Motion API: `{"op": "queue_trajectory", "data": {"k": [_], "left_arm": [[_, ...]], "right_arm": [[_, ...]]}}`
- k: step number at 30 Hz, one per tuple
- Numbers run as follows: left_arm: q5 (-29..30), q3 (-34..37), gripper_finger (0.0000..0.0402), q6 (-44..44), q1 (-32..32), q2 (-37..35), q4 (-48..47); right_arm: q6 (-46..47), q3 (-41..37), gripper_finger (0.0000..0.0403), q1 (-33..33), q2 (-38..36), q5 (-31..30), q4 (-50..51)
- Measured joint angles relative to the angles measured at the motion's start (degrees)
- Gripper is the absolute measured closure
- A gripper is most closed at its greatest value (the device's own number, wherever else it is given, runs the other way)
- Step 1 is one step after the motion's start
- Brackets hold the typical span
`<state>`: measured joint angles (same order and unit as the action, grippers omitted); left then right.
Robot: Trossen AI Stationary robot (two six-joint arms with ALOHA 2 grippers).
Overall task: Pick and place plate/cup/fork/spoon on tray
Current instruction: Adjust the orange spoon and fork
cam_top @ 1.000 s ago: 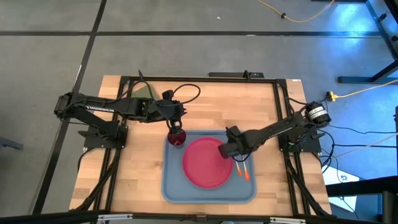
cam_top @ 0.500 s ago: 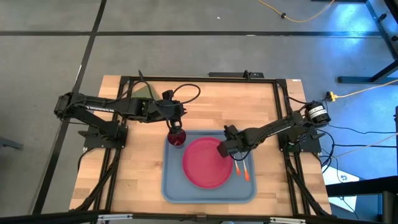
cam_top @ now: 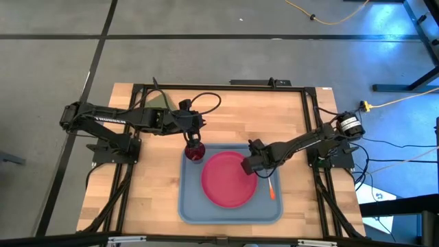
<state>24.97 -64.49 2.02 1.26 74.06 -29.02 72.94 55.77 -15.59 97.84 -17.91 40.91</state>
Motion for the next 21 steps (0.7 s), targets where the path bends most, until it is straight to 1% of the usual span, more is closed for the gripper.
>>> {"op": "queue_trajectory", "data": {"k": [5,9,13,15,18,21], "left_arm": [[0.00,0.00,0.0355,0.00,0.00,0.00,0.00],[0.00,0.00,0.0355,0.00,0.02,0.00,0.02],[0.02,0.00,0.0355,0.00,0.00,0.00,0.00],[0.00,0.00,0.0355,0.00,0.01,0.00,0.00],[0.01,0.00,0.0355,0.00,0.00,0.00,0.01],[0.01,0.00,0.0355,0.00,0.02,0.00,0.01]], "right_arm": [[-1.23,0.00,0.0396,0.00,0.00,-0.49,-0.51],[-2.54,1.15,0.0396,-0.12,0.00,-3.43,-0.43],[-1.01,4.13,0.0396,-0.85,0.00,-4.05,4.33],[1.27,5.81,0.0396,-2.26,-0.03,-4.10,6.95],[5.14,7.38,0.0396,-6.09,-0.07,-4.57,9.81],[11.25,8.13,0.0396,-11.01,-0.09,-7.53,12.18]]}}
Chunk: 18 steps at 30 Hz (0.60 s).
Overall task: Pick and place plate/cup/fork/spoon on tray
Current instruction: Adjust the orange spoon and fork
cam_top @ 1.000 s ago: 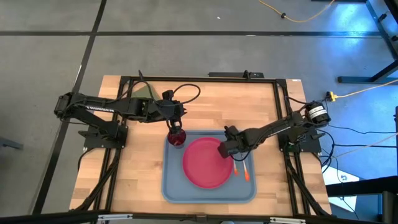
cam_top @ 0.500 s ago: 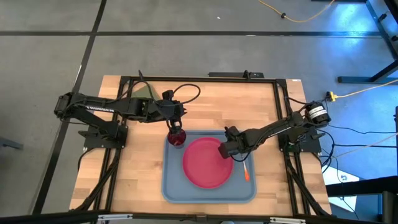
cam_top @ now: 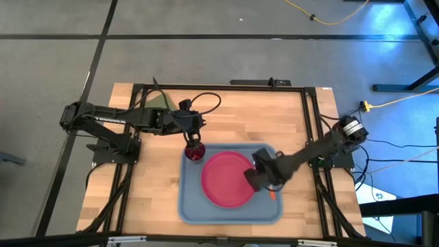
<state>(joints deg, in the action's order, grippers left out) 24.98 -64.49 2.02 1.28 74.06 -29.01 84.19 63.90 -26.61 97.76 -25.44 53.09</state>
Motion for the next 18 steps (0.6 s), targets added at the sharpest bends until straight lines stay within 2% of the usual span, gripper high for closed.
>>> {"op": "queue_trajectory", "data": {"k": [7,11,18], "left_arm": [[0.01,0.00,0.0355,0.01,-0.02,0.00,0.01],[0.01,0.00,0.0355,0.02,0.00,0.00,0.01],[-0.01,0.00,0.0355,0.00,-0.02,0.00,0.04]], "right_arm": [[13.44,-1.88,0.0396,-8.32,0.43,-0.21,-0.22],[15.76,-2.47,0.0395,-10.51,1.94,-0.82,-2.87],[15.90,-2.56,0.0395,-9.23,4.29,-2.87,-2.16]]}}
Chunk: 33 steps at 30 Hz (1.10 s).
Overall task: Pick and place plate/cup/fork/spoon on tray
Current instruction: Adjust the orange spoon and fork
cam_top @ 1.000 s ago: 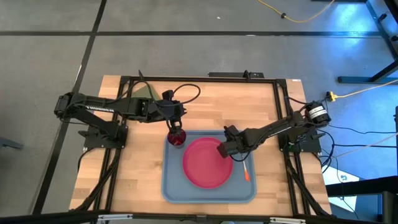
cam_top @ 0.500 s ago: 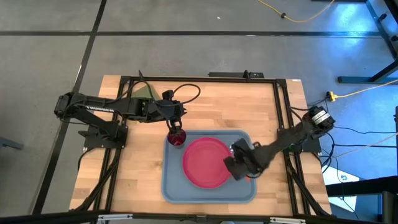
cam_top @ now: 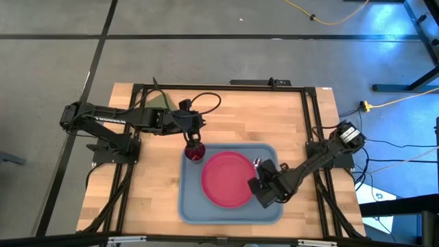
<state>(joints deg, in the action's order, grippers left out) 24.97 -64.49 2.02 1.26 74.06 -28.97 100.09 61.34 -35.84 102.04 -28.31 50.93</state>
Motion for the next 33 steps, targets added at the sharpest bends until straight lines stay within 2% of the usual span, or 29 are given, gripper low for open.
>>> {"op": "queue_trajectory", "data": {"k": [3,10,28,33], "left_arm": [[0.00,0.00,0.0355,0.00,0.00,0.00,0.02],[0.00,0.00,0.0355,0.00,0.00,0.00,0.02],[0.01,0.00,0.0355,0.00,0.00,0.00,0.02],[0.00,0.00,0.0355,0.00,0.02,0.00,0.02]], "right_arm": [[-1.69,0.00,0.0395,1.01,0.06,-1.93,-0.65],[-3.93,0.00,0.0395,1.56,0.08,-2.26,-2.74],[-9.22,0.00,0.0395,1.42,0.08,1.43,-13.65],[-8.82,0.00,0.0395,1.38,0.10,1.41,-11.33]]}}
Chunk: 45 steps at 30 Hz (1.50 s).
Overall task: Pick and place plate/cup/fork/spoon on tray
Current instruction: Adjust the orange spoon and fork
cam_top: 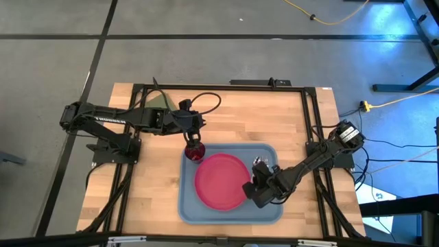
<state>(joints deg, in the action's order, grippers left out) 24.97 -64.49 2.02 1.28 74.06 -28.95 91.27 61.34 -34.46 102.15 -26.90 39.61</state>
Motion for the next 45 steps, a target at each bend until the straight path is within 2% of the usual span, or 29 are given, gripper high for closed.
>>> {"op": "queue_trajectory", "data": {"k": [20,45], "left_arm": [[0.01,0.00,0.0355,0.00,-0.01,-0.01,0.07],[0.00,0.00,0.0355,0.00,-0.02,-0.02,0.07]], "right_arm": [[-0.29,0.00,0.0395,0.20,4.70,-5.44,-2.28],[-4.83,0.00,0.0395,1.56,5.84,-3.58,-4.97]]}}
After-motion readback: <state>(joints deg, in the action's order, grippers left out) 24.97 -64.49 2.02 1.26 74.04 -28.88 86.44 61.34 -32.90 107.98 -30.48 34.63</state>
